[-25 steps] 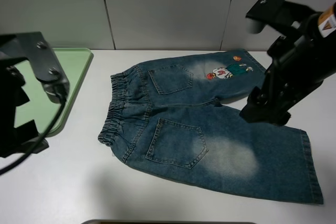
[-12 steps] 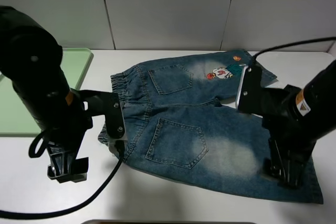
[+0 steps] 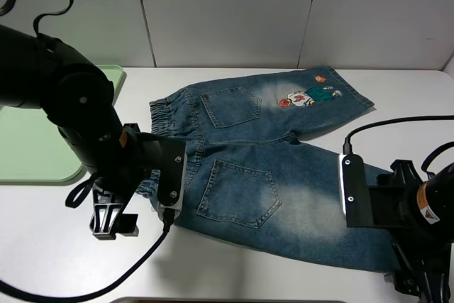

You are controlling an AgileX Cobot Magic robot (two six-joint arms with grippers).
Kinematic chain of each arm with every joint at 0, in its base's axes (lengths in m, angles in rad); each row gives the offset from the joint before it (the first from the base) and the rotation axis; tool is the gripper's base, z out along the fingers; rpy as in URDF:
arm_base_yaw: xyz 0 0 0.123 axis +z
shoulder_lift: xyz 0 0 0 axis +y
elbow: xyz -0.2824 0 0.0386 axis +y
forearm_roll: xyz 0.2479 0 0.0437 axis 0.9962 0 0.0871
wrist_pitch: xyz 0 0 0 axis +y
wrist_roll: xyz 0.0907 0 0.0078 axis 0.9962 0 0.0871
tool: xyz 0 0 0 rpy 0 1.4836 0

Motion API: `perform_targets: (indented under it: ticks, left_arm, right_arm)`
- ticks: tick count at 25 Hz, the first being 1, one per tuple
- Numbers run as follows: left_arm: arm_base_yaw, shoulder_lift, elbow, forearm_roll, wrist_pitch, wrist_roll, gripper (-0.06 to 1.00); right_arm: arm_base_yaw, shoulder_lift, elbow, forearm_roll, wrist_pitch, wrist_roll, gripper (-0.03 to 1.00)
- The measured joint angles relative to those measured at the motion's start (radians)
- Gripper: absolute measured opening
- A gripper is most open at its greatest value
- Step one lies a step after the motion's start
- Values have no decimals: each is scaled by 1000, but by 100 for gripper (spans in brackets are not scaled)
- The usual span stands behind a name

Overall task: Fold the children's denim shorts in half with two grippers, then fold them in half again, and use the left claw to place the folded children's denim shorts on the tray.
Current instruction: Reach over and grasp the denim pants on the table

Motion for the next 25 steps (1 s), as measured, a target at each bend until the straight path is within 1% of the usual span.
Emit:
perform_targets:
  ticks: [5, 7, 15, 21, 25]
  left_arm:
    - [0, 3, -1, -1, -106, 55, 89]
    - [1, 25, -4, -1, -124, 67, 88]
    - [10, 160, -67, 2, -126, 96, 87]
    - [15, 227, -82, 24, -110, 100, 87]
    - [15, 260, -86, 57, -110, 107, 87]
  right_arm:
    - [0, 0, 36, 0, -19, 0, 69]
    - [0, 0, 38, 0, -21, 0, 69]
    - [0, 0, 38, 4, -21, 0, 69]
    - [0, 0, 38, 7, -21, 0, 69]
    - [0, 0, 38, 7, -21, 0, 69]
